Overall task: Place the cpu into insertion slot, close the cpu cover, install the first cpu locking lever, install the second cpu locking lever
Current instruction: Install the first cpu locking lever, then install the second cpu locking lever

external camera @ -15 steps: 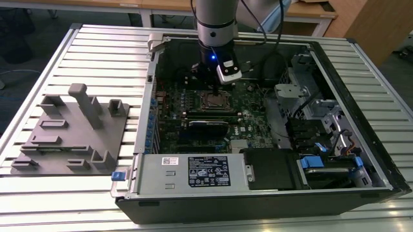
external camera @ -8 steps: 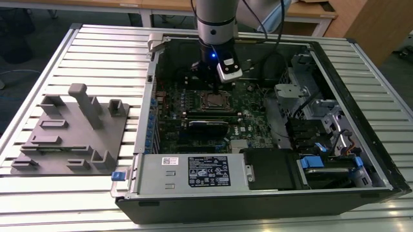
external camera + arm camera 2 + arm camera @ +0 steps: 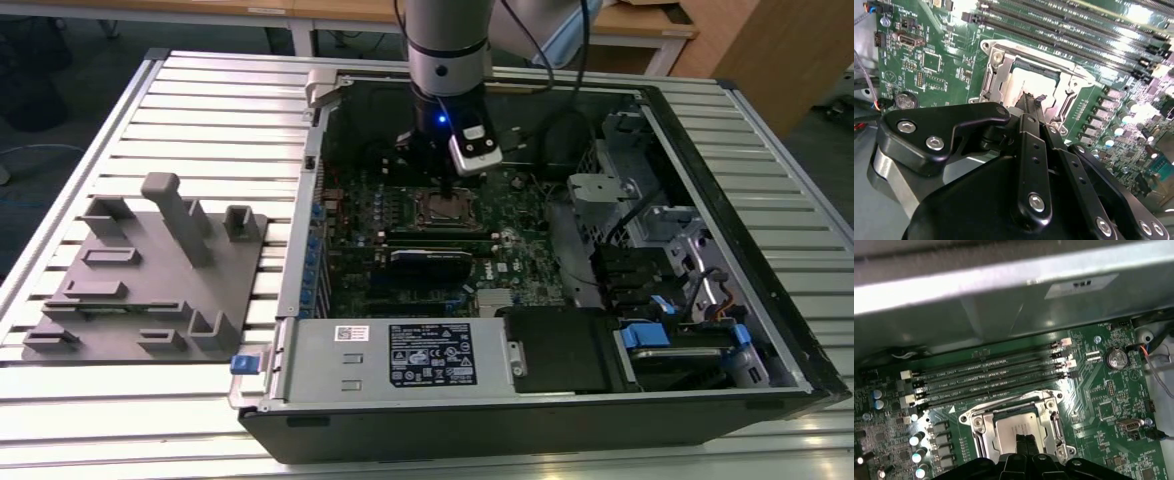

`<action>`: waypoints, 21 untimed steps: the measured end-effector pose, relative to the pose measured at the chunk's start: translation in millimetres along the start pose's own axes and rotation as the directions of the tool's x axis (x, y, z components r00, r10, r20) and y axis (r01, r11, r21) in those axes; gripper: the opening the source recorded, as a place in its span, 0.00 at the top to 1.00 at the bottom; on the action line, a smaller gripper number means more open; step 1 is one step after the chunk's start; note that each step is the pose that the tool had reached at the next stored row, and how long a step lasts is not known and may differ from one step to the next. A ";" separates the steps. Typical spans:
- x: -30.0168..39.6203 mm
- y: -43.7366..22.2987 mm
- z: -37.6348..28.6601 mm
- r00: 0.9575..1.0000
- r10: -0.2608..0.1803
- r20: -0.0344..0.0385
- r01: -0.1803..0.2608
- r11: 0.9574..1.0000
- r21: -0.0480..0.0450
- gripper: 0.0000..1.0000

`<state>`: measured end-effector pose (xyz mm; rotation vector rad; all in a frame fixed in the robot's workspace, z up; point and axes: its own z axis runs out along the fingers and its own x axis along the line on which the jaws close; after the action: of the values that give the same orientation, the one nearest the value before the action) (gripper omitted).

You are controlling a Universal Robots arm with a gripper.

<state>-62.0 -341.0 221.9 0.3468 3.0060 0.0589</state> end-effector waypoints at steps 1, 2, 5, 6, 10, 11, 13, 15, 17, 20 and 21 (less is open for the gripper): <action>-0.2 -1.0 0.0 1.000 0.000 0.000 0.000 1.000 0.000 0.90; -0.4 -1.6 0.0 1.000 0.000 0.000 0.000 1.000 0.000 0.90; -0.6 -1.8 0.1 1.000 0.000 0.000 0.000 1.000 0.000 0.90; -1.1 -1.7 0.2 1.000 0.000 0.000 0.000 1.000 0.000 0.90; -2.9 -1.3 0.6 1.000 0.000 0.000 0.000 1.000 0.000 0.90; -3.0 -1.3 0.2 1.000 0.000 0.000 0.000 1.000 0.000 0.90; -3.0 -1.2 -0.4 1.000 0.000 0.000 0.000 1.000 0.000 0.90; -3.0 -1.2 -0.4 1.000 0.000 0.000 0.000 1.000 0.000 0.90; -3.1 -1.3 -1.1 1.000 0.000 0.000 0.000 1.000 0.000 0.90; -3.3 -1.1 -2.5 1.000 0.000 0.000 0.000 1.000 0.000 0.90; -3.3 -1.1 -3.2 1.000 0.000 0.000 0.000 1.000 0.000 0.90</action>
<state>-59.4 -343.0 225.4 0.3468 3.0060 0.0592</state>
